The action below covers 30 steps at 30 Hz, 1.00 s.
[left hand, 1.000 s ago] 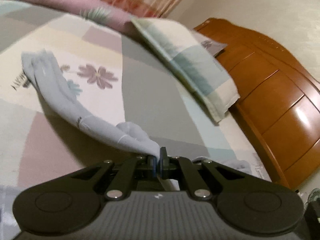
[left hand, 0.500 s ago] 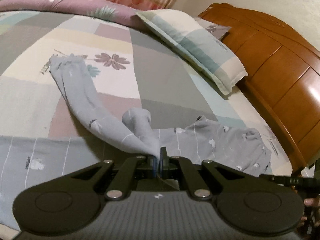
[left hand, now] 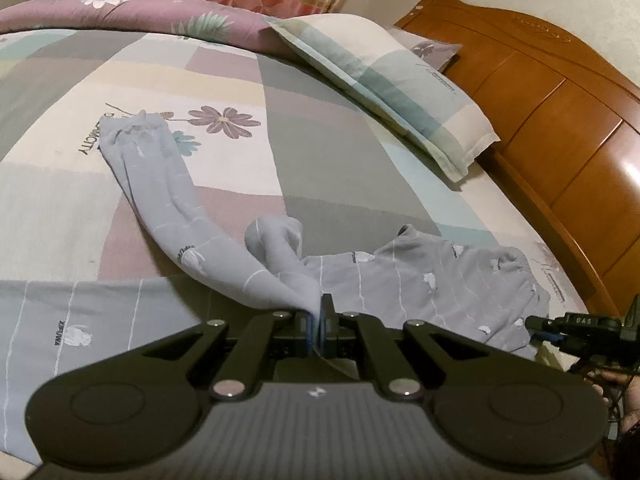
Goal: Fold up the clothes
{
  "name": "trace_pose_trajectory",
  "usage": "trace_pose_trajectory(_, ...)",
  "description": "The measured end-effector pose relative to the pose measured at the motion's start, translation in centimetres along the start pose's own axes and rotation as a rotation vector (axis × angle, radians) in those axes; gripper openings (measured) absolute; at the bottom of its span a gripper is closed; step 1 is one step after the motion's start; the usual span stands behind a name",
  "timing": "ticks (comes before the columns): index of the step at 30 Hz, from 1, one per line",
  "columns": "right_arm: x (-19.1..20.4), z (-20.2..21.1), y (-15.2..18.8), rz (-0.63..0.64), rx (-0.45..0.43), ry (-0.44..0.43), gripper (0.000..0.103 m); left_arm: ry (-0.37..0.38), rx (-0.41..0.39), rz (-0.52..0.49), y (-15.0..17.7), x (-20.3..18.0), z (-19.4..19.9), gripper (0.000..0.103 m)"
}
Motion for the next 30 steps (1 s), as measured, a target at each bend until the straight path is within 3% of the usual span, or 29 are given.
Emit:
trace_pose_trajectory(8,0.8,2.8,-2.4,0.104,-0.044,-0.006,0.002,-0.036,0.039,-0.034,1.5,-0.1,0.1,0.001)
trace_pose_trajectory(11,0.1,3.0,-2.6,0.113,-0.020,0.003,0.002,-0.050,0.054,-0.046,2.1,-0.1,0.1,0.002)
trace_pose_trajectory(16,-0.6,1.4,-0.9,0.167,0.052,0.059,0.002,-0.077,0.086,-0.093,3.5,-0.2,-0.2,0.002)
trace_pose_trajectory(30,-1.1,1.9,0.4,0.227,0.071,0.109,0.002,-0.076,0.174,-0.165,5.5,0.0,-1.0,0.002)
Point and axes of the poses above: each gripper's, at about its wrist camera, not at the fingertips, and z roughly against the way its jaws point, x to its left, y to its underside, the point moved 9 cm from there along -z, roughly the way its jaws point, and after that the axes turned 3 degrees about -x, right-handed, at the moved point
